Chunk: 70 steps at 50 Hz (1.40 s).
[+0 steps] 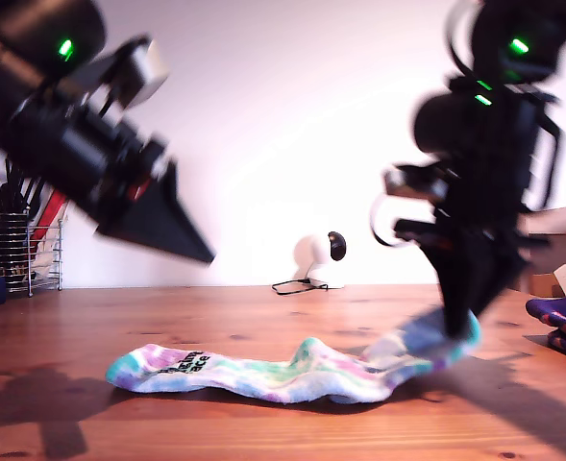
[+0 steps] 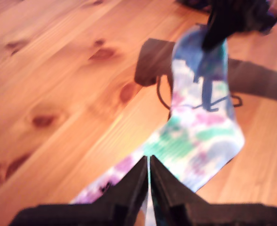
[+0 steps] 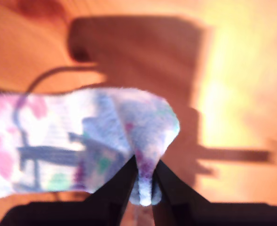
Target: Fold the socks in front of you. After folding them, place them to the right side.
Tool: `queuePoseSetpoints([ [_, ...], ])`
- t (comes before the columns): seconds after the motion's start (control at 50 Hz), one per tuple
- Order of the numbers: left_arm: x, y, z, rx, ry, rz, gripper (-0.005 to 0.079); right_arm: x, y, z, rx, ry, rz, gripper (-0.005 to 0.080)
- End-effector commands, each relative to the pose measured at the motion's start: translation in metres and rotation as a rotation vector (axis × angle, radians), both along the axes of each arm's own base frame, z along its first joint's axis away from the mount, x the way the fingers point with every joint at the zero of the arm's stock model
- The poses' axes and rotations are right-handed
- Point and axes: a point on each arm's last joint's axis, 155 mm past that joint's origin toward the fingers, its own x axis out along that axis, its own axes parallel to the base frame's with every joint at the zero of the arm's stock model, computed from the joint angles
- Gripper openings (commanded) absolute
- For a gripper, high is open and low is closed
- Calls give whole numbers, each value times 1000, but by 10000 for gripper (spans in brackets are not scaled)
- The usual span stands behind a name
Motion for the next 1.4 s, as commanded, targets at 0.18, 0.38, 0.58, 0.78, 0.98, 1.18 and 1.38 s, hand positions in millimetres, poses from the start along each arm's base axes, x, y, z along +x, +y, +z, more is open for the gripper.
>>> queuePoseSetpoints([
  [0.18, 7, 18, -36, 25, 53, 53, -23, 2, 0, 24, -61, -38, 14, -12],
  [0.38, 7, 20, -61, 43, 106, 53, -23, 2, -4, 27, -82, -35, 18, -12],
  [0.58, 6, 19, -80, 54, 138, 47, -23, 1, -4, 27, -84, -34, 17, -12],
  [0.78, 0, 21, -102, 81, 191, 38, -24, 4, -5, 31, -86, -42, 15, -12],
  [0.98, -3, 13, -103, 56, 214, 45, -24, 12, -1, 54, -75, -63, 8, -12],
  [1.18, -5, 0, -98, 17, 224, 54, -24, 22, 12, 84, -48, -107, 4, -12],
  [1.38, -7, -15, -91, -29, 234, 72, -24, 18, 24, 87, -44, -111, 29, -12],
])
